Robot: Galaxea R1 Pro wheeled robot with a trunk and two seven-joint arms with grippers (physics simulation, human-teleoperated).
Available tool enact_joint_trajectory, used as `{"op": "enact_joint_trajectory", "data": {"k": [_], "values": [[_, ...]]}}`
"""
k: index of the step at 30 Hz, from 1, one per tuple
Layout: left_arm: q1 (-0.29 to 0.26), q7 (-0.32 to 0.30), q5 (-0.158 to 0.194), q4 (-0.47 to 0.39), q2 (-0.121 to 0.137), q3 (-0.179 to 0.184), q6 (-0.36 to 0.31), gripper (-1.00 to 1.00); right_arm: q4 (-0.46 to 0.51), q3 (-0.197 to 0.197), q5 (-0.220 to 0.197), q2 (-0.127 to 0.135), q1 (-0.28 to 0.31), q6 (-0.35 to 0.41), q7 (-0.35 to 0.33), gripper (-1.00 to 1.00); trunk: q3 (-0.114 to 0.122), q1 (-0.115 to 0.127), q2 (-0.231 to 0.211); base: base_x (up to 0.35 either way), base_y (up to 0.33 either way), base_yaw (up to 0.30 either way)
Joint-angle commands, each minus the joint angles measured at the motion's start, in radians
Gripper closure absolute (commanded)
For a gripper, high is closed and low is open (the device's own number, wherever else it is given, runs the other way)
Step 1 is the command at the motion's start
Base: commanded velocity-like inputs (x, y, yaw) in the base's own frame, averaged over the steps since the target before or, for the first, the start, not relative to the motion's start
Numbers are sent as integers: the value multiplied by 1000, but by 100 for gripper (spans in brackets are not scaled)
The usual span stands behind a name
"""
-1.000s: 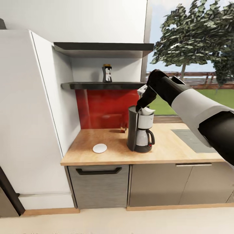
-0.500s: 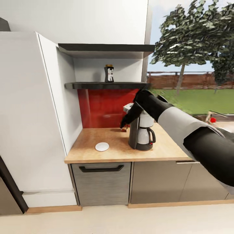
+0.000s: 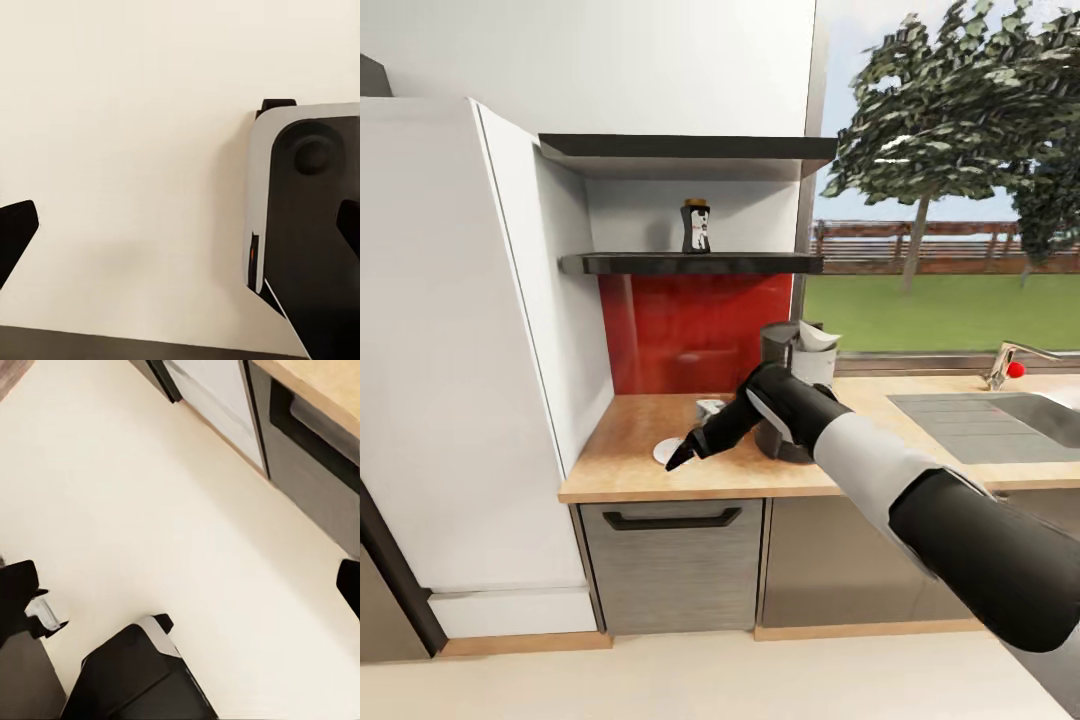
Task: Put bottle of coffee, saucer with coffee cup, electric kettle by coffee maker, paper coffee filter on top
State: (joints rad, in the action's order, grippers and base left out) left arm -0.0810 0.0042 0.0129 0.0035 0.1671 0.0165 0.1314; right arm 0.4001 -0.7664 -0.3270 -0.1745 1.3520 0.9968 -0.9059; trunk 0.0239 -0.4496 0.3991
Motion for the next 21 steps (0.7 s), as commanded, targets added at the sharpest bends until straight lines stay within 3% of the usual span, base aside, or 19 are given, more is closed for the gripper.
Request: {"op": "enact_joint_trajectory", "data": {"k": [1,4,17,20,21], "values": [[0,0,-1,1,0,2,4,-100,-1,-4,-10,0,-16,3,-1,-100,0,0,1,0,0,0],[0,2,-27,1,0,1,4,-100,-7,-4,-18,0,-133,2,0,-100,0,0,1,0,0,0],[0,2,-31,1,-1,0,4,-100,-14,-2,-14,0,-383,-12,5,-100,0,0,1,0,0,0],[0,2,-31,0,-1,-1,4,-100,-54,-2,-10,0,-411,-79,20,-100,0,0,1,0,0,0],[0,2,-31,-2,-2,-2,4,-100,-139,-2,-11,0,-420,-162,54,-100,0,0,1,0,0,0]]}}
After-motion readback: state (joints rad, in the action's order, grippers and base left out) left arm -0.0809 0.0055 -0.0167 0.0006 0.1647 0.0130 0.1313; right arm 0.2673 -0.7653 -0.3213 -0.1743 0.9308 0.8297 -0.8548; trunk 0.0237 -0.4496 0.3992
